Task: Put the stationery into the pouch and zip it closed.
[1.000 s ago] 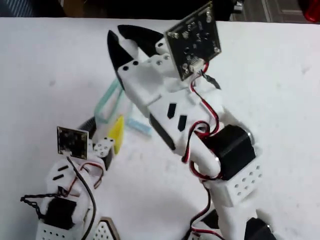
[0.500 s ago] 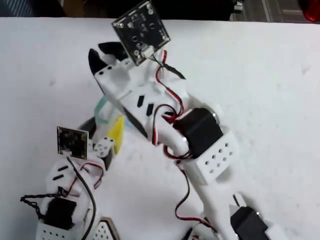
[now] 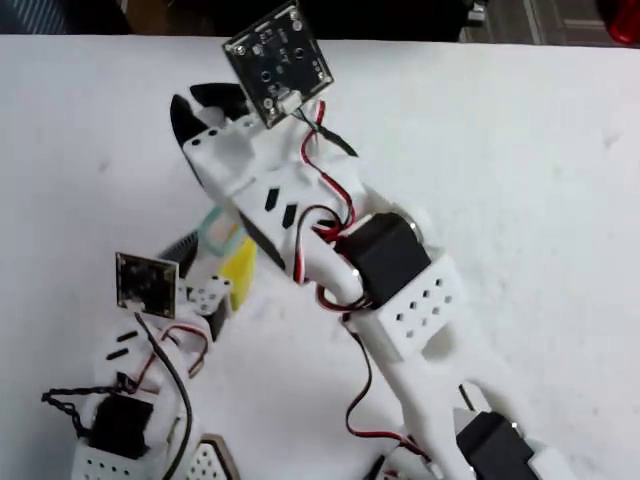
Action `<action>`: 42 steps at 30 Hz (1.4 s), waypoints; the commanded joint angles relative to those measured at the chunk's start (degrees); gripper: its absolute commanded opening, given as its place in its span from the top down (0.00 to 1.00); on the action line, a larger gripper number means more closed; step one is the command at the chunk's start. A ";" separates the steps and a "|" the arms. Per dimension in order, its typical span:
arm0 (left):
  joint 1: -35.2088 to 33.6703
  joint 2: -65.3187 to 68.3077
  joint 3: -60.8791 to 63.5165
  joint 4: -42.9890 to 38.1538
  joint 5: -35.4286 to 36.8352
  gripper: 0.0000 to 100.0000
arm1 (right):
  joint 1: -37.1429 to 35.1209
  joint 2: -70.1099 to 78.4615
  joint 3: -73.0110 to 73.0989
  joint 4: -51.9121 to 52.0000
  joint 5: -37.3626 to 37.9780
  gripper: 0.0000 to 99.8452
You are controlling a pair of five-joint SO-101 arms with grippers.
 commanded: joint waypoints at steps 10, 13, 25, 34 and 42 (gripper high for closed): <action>0.31 -0.40 0.09 -1.23 -0.35 0.77 | -4.18 -1.71 4.66 1.45 -0.62 0.98; 0.22 -0.40 0.09 -1.32 -0.26 0.77 | -4.18 -4.70 9.23 1.27 -0.62 0.98; -2.15 -0.40 -0.09 -1.49 1.76 0.77 | -4.09 -20.70 25.67 -4.88 -0.44 0.98; -2.15 -0.40 -0.09 -1.49 1.85 0.77 | -4.00 -23.16 39.12 -18.33 0.09 0.98; -2.24 -0.40 -0.18 -1.49 1.85 0.77 | 1.89 -21.49 27.60 -7.87 -3.78 0.71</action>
